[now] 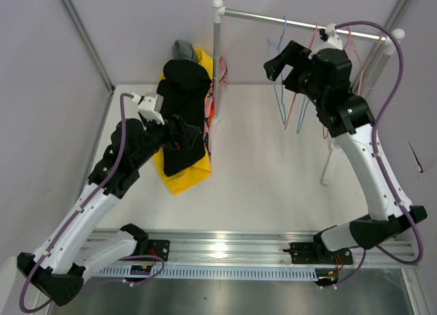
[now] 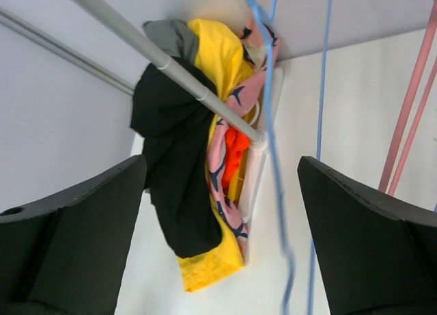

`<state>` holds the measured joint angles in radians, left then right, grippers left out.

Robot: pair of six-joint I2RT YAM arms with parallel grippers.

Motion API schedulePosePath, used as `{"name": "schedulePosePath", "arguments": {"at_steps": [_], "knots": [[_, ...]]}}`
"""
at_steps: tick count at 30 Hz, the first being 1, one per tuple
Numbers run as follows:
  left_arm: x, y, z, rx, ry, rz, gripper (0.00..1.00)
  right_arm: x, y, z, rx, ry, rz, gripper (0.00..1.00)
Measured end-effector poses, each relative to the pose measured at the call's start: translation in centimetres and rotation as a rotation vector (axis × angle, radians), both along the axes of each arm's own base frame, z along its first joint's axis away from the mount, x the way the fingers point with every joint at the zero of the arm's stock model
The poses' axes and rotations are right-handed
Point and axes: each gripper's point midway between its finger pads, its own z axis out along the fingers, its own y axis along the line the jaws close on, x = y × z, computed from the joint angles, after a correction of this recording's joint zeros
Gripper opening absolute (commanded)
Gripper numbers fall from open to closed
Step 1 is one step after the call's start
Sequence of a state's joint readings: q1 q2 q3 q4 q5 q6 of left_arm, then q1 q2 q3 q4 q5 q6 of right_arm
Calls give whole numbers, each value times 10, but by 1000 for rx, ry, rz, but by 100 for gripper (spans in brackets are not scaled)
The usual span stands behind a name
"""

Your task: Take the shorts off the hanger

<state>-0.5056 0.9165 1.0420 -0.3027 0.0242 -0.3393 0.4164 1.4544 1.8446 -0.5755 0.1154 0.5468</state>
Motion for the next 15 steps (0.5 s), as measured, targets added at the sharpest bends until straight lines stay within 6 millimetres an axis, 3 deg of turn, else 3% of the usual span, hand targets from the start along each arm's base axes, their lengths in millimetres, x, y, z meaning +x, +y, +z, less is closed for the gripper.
{"name": "schedulePosePath", "arguments": {"at_steps": [3,6,9,15], "knots": [[-9,7,1,6,-8,11,99,-24,-6,19,12,-46,8,99],[-20,20,3,22,-19,36,99,-54,-17,25,9,-79,20,99],[-32,31,8,32,-37,53,99,-95,-29,17,12,-102,41,100],[-61,64,22,24,-108,130,99,-189,-71,-27,49,-145,46,99]]}}
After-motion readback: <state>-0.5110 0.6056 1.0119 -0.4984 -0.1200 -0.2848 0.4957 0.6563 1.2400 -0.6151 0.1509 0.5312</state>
